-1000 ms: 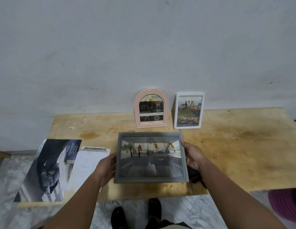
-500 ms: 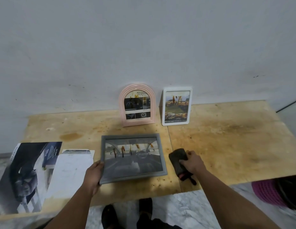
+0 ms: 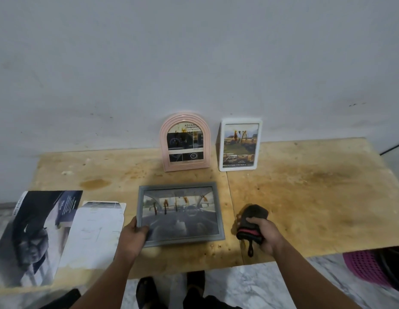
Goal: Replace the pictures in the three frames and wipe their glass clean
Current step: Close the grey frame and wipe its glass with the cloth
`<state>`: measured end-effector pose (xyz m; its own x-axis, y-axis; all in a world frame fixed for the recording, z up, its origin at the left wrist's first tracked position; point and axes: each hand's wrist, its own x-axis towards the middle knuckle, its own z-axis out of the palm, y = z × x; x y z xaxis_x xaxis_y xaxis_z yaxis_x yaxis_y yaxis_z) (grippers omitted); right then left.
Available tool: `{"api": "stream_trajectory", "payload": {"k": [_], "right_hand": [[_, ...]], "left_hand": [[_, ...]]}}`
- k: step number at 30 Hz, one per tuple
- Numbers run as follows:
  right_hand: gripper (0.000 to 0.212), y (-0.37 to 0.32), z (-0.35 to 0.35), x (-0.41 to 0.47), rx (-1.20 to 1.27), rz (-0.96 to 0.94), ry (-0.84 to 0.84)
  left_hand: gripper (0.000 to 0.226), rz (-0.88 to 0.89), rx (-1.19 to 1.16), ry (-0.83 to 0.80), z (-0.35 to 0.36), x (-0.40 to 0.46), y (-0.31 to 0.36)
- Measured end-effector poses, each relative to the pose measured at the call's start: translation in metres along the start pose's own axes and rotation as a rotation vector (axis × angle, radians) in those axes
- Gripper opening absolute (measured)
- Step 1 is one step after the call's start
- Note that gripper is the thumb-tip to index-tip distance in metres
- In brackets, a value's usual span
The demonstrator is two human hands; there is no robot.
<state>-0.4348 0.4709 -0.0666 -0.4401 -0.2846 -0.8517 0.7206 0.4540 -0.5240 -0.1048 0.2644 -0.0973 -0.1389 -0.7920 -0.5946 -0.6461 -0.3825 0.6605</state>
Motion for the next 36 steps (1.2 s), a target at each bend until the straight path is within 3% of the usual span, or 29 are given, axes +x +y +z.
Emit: {"api": "stream_trajectory", "payload": {"k": [6, 10, 17, 21, 25, 30, 32, 36], "right_hand": [[0.035, -0.008, 0.004, -0.008, 0.096, 0.143, -0.158], [0.031, -0.013, 0.035, -0.012, 0.18, 0.196, -0.245], [0.024, -0.002, 0.101, -0.028, -0.061, 0.153, -0.271], [0.026, 0.021, 0.119, -0.048, 0.019, 0.221, -0.35], [0.03, 0.051, 0.131, -0.055, 0.111, 0.249, -0.315], [0.022, 0.066, 0.159, -0.05, -0.003, 0.109, -0.316], [0.015, 0.06, 0.175, -0.042, -0.198, -0.037, -0.217], [0.04, 0.042, 0.211, -0.019, -0.691, -0.381, -0.084]], "left_hand": [[0.055, 0.17, 0.164, 0.029, 0.001, -0.017, -0.002], [0.056, 0.27, 0.264, 0.003, -0.003, -0.018, -0.008], [0.065, 0.455, 0.389, -0.041, -0.014, -0.021, -0.025], [0.087, 0.551, 0.663, 0.048, -0.019, 0.003, -0.052], [0.108, 0.676, 0.849, 0.034, -0.018, 0.034, -0.068], [0.115, 0.786, 0.83, 0.022, -0.008, 0.05, -0.087], [0.115, 0.809, 0.802, 0.046, -0.005, 0.051, -0.091], [0.113, 0.864, 0.782, 0.062, -0.001, 0.059, -0.102]]}}
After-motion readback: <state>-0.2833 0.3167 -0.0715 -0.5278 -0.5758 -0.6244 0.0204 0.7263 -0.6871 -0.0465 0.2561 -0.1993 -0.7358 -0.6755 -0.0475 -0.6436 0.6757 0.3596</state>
